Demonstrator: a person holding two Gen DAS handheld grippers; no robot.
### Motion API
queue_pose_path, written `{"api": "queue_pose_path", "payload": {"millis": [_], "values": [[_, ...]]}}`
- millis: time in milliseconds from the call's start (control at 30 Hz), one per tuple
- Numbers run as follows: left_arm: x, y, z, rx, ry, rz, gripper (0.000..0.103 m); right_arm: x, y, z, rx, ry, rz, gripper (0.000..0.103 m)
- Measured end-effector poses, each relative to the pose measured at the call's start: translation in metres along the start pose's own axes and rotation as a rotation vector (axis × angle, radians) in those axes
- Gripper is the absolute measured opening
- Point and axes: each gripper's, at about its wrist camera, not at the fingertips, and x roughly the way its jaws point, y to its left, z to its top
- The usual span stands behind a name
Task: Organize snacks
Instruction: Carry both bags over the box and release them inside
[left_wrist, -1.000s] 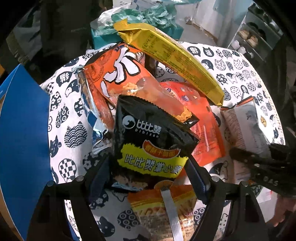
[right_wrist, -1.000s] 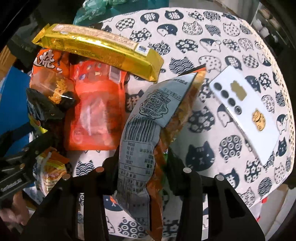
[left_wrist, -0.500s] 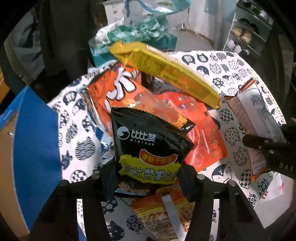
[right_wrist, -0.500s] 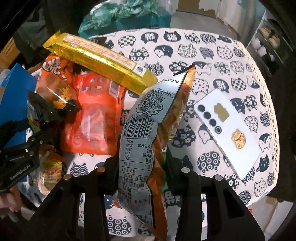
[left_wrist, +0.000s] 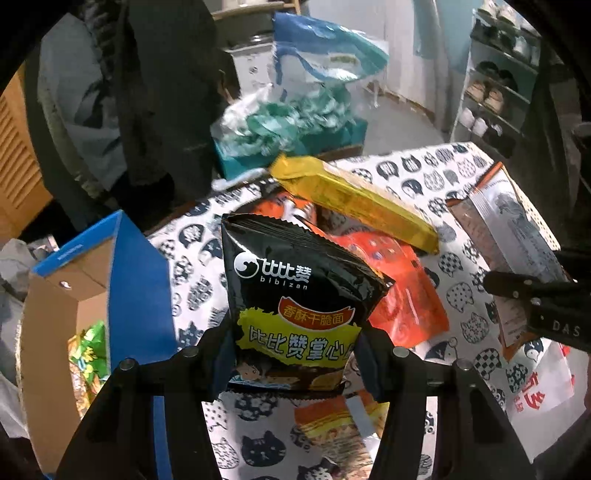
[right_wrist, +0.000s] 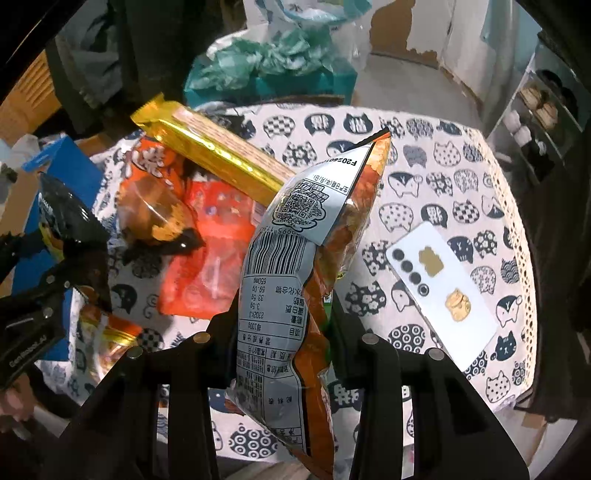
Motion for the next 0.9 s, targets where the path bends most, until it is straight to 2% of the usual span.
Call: {"api": "queue_pose_path", "payload": {"millis": [367, 633, 900], "values": [[-0.033, 0.018, 0.004, -0.015, -0.079, 0.041, 0.058, -0.015, 0.026, 0.007, -0.047, -0.066, 0.027, 0.038], [-0.056, 0.035, 0.001, -0.045, -0.083, 0.047, 0.058, -0.033, 0.048, 0.015, -0.083, -0.110, 0.048, 0.038], [-0.076, 0.068, -0.005, -0.107, -0.086, 0.055, 0.058, -0.047, 0.076, 0.025, -0.125, -0.153, 0.079, 0.038]]}}
